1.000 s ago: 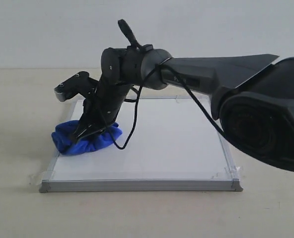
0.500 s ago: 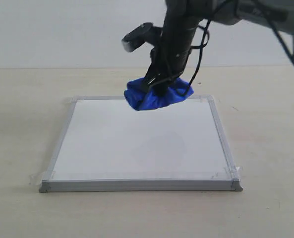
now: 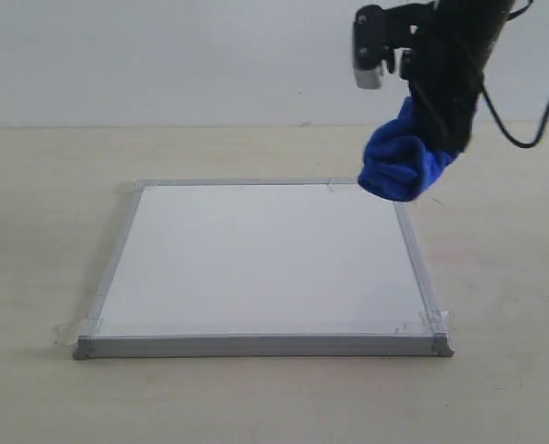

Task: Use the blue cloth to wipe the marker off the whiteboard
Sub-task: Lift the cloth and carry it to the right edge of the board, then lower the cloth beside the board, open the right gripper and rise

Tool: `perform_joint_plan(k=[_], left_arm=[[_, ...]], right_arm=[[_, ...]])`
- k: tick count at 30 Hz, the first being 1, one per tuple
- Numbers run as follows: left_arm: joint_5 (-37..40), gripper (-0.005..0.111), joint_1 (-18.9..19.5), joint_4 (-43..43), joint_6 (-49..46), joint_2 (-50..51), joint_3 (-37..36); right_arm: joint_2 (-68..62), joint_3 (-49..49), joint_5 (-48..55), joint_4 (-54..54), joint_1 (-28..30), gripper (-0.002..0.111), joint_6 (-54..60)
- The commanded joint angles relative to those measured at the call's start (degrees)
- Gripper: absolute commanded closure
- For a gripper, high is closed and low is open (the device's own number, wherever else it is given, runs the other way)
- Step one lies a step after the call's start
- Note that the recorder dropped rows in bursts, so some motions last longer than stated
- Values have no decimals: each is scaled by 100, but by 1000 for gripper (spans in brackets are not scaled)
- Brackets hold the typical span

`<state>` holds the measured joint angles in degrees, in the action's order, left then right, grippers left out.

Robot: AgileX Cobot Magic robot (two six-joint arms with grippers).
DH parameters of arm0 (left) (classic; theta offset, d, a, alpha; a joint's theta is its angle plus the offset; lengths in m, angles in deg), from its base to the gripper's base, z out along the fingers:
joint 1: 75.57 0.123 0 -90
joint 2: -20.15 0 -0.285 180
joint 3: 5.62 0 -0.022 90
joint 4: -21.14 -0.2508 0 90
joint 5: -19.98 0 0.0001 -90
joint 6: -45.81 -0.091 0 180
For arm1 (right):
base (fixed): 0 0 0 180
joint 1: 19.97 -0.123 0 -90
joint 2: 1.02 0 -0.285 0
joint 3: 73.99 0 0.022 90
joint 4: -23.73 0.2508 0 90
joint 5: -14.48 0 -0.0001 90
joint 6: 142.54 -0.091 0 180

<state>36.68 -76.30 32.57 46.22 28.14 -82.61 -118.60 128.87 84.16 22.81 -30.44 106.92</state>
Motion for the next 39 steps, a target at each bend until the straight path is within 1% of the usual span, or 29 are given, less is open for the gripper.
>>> perform_joint_plan(k=[1, 6, 9, 11, 15, 19, 25, 31, 39], left_arm=[[9, 102, 15, -23, 3, -21, -23], [9, 102, 15, -23, 3, -21, -23], [9, 102, 15, -23, 3, -21, -23], [9, 102, 15, -23, 3, -21, -23], [9, 102, 15, -23, 3, -21, -23], [9, 102, 15, -23, 3, -21, -23], [9, 102, 15, -23, 3, -21, -23], [9, 102, 15, -23, 3, -21, -23], [9, 102, 15, -23, 3, -21, -23]], right_arm=[[450, -825, -115, -114, 366, 109, 1650], [394, -1617, -1291, -234, 663, 109, 2607], [229, -2022, -1973, -858, 650, 109, 2846], [111, -2166, -2274, -1091, 650, 109, 2962], [-115, -2179, -2376, -1138, 650, 109, 2962], [-219, -2179, -2593, -512, 650, 109, 2963], [-294, -2216, -2598, -418, 650, 109, 3051], [-409, -2228, -2479, -20, 650, 109, 3944], [-684, -2228, -2561, 35, 650, 108, 4010]])
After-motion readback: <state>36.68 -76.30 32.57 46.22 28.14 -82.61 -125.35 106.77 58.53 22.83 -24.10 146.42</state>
